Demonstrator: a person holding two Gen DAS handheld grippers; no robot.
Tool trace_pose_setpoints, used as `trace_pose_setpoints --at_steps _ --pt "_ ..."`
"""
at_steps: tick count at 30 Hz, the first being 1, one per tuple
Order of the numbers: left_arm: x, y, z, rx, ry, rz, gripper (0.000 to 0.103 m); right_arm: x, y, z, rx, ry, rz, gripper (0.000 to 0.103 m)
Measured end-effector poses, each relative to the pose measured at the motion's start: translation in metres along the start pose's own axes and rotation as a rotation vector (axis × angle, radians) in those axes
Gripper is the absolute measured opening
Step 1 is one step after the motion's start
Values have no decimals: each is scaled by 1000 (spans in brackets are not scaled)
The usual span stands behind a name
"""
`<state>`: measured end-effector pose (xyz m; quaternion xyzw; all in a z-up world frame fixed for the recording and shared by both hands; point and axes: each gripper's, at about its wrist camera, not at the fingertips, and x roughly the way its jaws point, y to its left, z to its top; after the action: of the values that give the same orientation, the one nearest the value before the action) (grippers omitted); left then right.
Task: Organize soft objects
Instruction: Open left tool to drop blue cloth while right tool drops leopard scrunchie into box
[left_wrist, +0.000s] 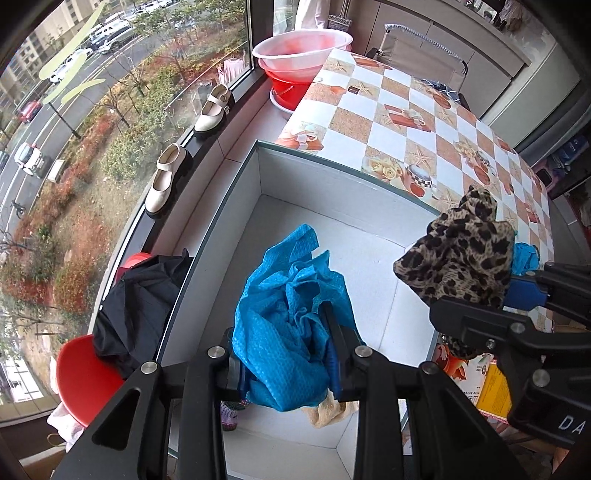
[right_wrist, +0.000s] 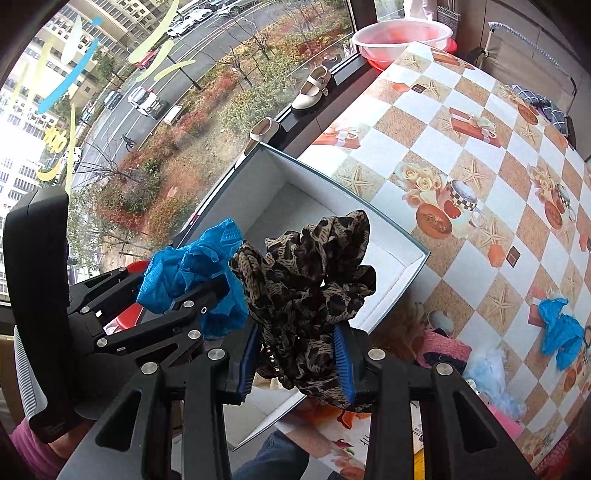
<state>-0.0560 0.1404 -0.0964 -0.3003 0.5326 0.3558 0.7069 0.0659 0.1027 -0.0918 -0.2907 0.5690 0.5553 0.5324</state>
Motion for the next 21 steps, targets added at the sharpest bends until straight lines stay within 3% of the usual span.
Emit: trace_pose_setpoints --at_steps 21 --pt "20 -1 12 -5 55 5 33 25 -10 18 8 48 -20 37"
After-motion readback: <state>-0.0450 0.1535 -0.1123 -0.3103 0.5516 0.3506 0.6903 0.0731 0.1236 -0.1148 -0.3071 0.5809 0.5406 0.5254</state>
